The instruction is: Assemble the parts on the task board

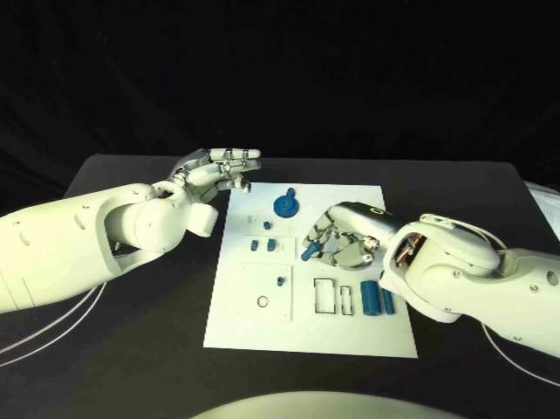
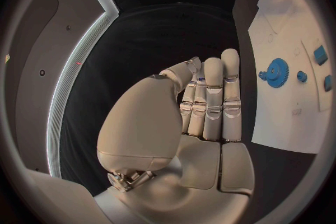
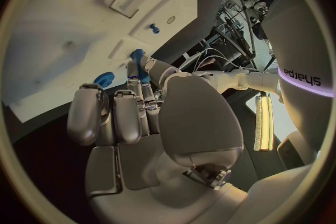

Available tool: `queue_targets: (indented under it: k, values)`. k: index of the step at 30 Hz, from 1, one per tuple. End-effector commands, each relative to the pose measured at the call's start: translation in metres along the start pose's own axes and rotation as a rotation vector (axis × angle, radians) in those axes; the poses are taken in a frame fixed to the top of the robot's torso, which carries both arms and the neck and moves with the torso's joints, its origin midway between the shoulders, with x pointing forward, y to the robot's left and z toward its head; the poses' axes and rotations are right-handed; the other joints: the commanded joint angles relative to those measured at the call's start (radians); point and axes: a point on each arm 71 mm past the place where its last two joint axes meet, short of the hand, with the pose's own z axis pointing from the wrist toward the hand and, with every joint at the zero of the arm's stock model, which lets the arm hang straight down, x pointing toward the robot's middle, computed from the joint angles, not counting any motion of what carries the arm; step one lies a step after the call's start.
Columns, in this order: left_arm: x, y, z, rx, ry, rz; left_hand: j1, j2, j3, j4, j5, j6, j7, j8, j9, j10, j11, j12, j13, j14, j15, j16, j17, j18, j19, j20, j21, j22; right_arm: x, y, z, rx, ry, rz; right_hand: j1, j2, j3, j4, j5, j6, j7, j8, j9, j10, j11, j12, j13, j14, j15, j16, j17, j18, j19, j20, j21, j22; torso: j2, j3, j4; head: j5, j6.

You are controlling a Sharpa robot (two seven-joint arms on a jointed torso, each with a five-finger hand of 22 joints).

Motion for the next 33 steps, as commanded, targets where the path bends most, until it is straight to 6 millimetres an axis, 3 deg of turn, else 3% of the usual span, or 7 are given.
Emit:
queue_targets:
  k: [1, 8, 12, 22, 33]
  values:
    - [0.003, -0.001, 0.001, 0.007, 0.018, -0.001, -0.001, 0.012, -0.001, -0.007, 0.003, -0.002, 0.006, 0.004, -0.001, -0.006, 0.000, 0.004, 0.002, -0.004, 0.001, 0.006, -0.002, 0.011, -0.006, 0.001, -0.006, 0.001, 0.010, 0.013, 0.005, -0.059, 0.029, 0.025, -0.007, -0.001, -0.001, -0.003, 0.005, 0.007, 0.003, 0.004, 0.000, -0.001, 0.003, -0.005, 0.000, 0.045, -0.008, 0.001, -0.002, 0.012, -0.004, -0.006, -0.002, -0.002, 0.000, 0.0012, 0.0003, 0.011, -0.004]
    - [0.006, 0.000, 0.002, 0.007, 0.026, -0.003, -0.001, 0.012, -0.001, -0.007, 0.003, -0.002, 0.006, 0.004, -0.001, -0.006, 0.000, 0.004, 0.002, -0.004, 0.001, 0.006, -0.002, 0.011, -0.006, 0.001, -0.006, 0.001, 0.030, 0.038, 0.020, -0.139, 0.080, -0.023, -0.008, -0.002, -0.001, -0.003, 0.006, 0.007, 0.003, 0.004, 0.000, -0.001, 0.003, -0.006, 0.000, 0.045, -0.008, 0.000, -0.004, 0.012, -0.005, -0.006, -0.003, -0.004, 0.000, -0.0022, 0.0015, 0.019, -0.012]
    - [0.008, 0.000, 0.002, 0.006, 0.029, -0.004, -0.001, 0.012, -0.001, -0.007, 0.003, -0.002, 0.006, 0.004, -0.001, -0.006, 0.000, 0.004, 0.002, -0.004, 0.001, 0.006, -0.002, 0.011, -0.006, 0.001, -0.006, 0.001, 0.040, 0.045, 0.026, -0.162, 0.108, -0.053, -0.008, -0.002, -0.001, -0.003, 0.006, 0.007, 0.003, 0.004, 0.000, -0.001, 0.003, -0.006, 0.000, 0.045, -0.008, 0.000, -0.004, 0.012, -0.005, -0.006, -0.003, -0.004, 0.002, 0.0004, 0.0008, 0.027, -0.016]
    - [0.010, 0.000, 0.003, 0.006, 0.035, -0.006, -0.001, 0.012, -0.001, -0.007, 0.003, -0.002, 0.006, 0.004, -0.001, -0.006, 0.000, 0.004, 0.002, -0.004, 0.001, 0.006, -0.002, 0.011, -0.006, 0.001, -0.006, 0.001, 0.059, 0.052, 0.034, -0.183, 0.158, -0.098, -0.009, -0.002, -0.002, -0.003, 0.007, 0.006, 0.004, 0.004, 0.000, -0.002, 0.003, -0.006, 0.000, 0.045, -0.008, -0.001, -0.005, 0.012, -0.005, -0.006, -0.004, -0.006, 0.002, 0.0009, -0.0006, 0.034, -0.024]
    - [0.010, 0.001, 0.003, 0.005, 0.041, 0.000, -0.001, 0.013, -0.001, -0.009, 0.005, -0.003, 0.007, 0.004, -0.001, -0.009, 0.001, 0.006, 0.002, -0.006, 0.001, 0.007, -0.002, 0.011, -0.007, 0.001, -0.006, 0.001, 0.065, 0.050, 0.035, -0.168, 0.184, -0.132, -0.010, -0.001, -0.003, -0.003, 0.008, 0.007, 0.003, 0.004, 0.000, -0.001, 0.003, -0.007, 0.000, 0.045, -0.007, 0.000, -0.004, 0.012, -0.005, -0.006, -0.003, -0.004, 0.001, 0.0010, -0.0012, 0.038, -0.029]
